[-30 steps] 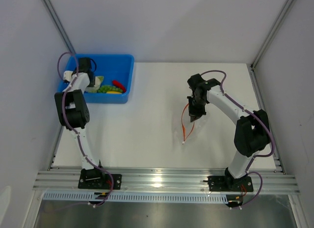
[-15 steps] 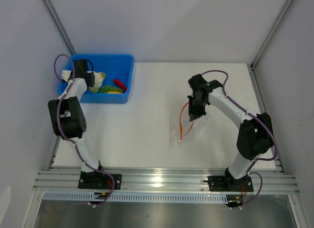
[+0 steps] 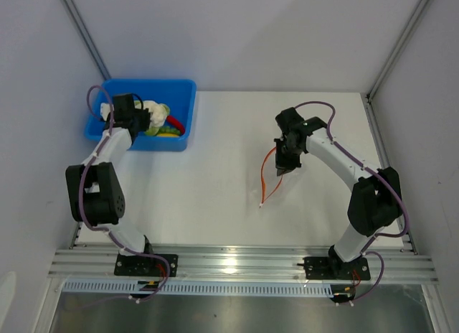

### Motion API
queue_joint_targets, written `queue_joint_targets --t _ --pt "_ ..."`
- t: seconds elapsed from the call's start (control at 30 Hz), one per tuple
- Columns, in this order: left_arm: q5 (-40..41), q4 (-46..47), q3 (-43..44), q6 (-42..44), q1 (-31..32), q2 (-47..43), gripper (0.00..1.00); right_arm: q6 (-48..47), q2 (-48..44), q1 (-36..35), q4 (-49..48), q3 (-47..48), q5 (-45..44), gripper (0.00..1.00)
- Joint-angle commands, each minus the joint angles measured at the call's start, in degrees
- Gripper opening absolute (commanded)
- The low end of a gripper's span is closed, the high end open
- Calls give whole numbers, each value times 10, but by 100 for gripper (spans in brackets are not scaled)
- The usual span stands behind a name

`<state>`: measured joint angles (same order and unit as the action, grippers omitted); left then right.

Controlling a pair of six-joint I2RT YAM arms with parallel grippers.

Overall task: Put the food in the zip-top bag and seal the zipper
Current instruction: Pick up the fake vegetable from the bin, then place the fake vegetable in the zipper food storage bag.

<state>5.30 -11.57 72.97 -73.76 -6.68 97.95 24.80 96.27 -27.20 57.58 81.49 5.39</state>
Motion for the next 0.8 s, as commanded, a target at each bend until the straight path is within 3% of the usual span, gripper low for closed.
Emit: queue_joint_targets --t 0.0,0.33,0.53,0.7,0.77 --pt "-35 26 -46 19 31 -96 1 -4 -21 -1 13 27 -19 0" --pt "-85 17 -146 85 120 -302 1 -19 -16 0 24 43 -35 0" --pt "-113 7 -124 186 213 -364 1 -23 -4 1 38 84 -32 0" --pt "-230 66 -151 200 270 -388 1 -24 3 0 46 115 -12 0" --pt "-301 146 -184 213 293 -391 1 -26 4 0 44 123 3 0"
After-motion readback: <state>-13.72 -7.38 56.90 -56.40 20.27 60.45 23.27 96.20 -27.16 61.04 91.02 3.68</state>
